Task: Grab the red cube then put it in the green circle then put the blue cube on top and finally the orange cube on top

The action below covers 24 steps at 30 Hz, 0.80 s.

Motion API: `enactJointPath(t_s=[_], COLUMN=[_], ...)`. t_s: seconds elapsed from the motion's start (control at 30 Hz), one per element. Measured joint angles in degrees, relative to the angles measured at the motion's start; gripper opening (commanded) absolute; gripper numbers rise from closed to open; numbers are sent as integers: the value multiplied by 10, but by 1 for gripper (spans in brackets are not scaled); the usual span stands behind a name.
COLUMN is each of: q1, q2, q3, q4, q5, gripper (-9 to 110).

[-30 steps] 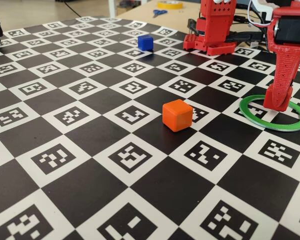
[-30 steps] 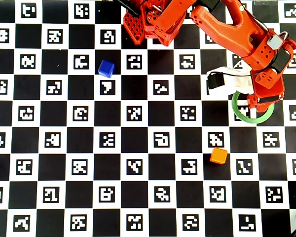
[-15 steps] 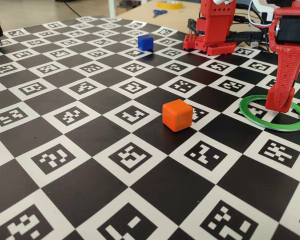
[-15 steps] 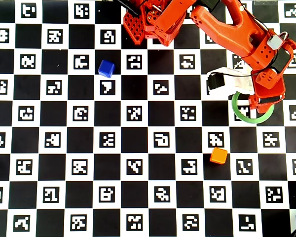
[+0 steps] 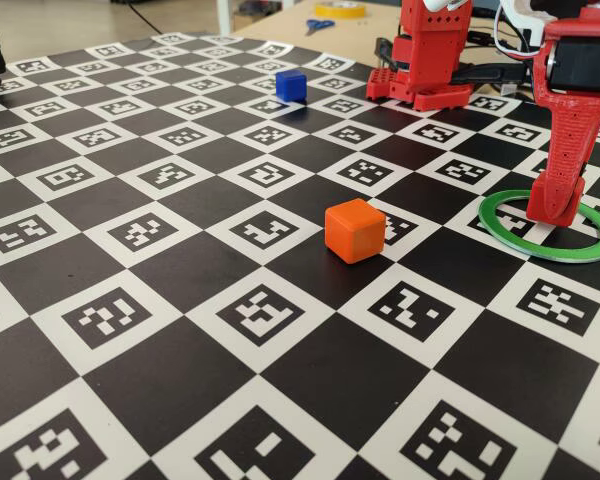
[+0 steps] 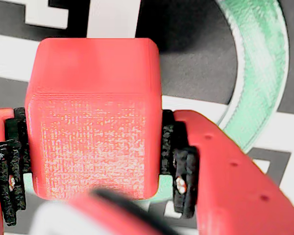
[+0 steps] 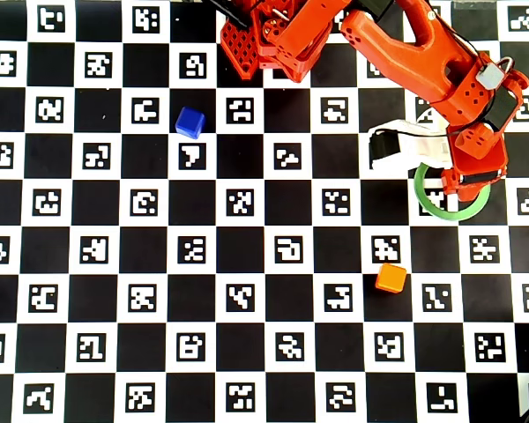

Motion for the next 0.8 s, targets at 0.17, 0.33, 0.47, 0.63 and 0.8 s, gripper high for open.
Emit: enactJointPath(t_s=[0.17, 0.33, 0.47, 0.63, 0.8], q1=[0, 0, 0, -8, -11], q2=[-1, -10, -10, -11, -11], q3=[2, 2, 2, 2, 2], q4=[0, 0, -6, -10, -10], q5=[3, 3, 3, 1, 4], gripper=[11, 15, 22, 34, 39])
